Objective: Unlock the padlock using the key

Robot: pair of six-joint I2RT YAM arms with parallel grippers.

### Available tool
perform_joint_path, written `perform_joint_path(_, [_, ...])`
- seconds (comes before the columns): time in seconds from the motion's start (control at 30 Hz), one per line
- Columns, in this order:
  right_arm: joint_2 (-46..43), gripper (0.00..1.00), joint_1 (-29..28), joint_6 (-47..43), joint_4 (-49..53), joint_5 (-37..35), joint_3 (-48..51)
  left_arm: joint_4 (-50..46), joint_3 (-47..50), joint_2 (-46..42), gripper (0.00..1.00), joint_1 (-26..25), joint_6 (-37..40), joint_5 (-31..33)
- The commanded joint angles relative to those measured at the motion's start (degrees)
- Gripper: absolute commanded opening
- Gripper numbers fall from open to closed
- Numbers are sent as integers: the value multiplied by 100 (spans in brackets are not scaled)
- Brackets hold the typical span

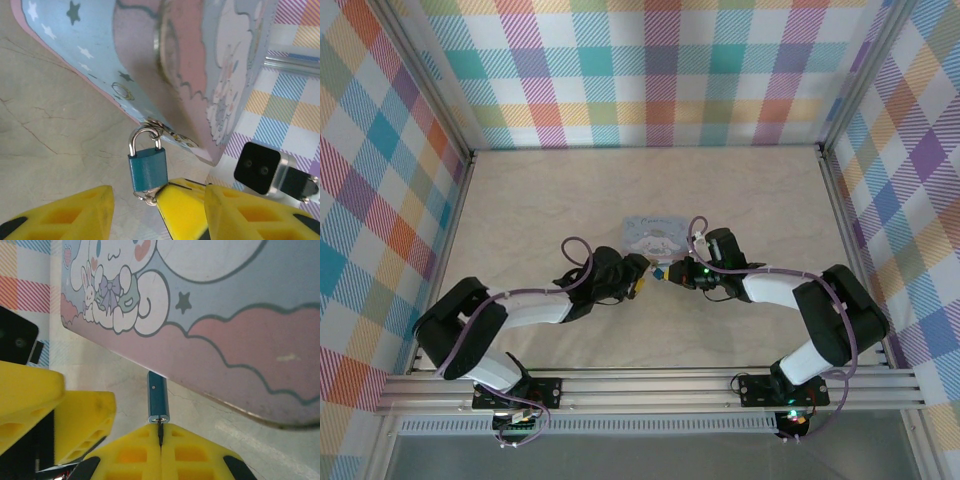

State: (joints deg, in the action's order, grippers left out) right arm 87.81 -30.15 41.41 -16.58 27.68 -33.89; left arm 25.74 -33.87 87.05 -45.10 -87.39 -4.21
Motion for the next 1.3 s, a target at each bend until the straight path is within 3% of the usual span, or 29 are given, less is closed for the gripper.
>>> perform_joint_path(0.0, [-138, 0, -43, 104, 97, 1, -94, 530, -3, 253, 48, -170, -290, 144])
perform_joint_path(0.73, [-58, 0, -41, 287, 76, 75, -171, 1253, -233, 1144, 37, -371, -770, 402])
perform_joint_path(1.27, [-80, 0, -43, 434, 92, 31, -180, 1329, -498, 1403, 38, -373, -737, 421])
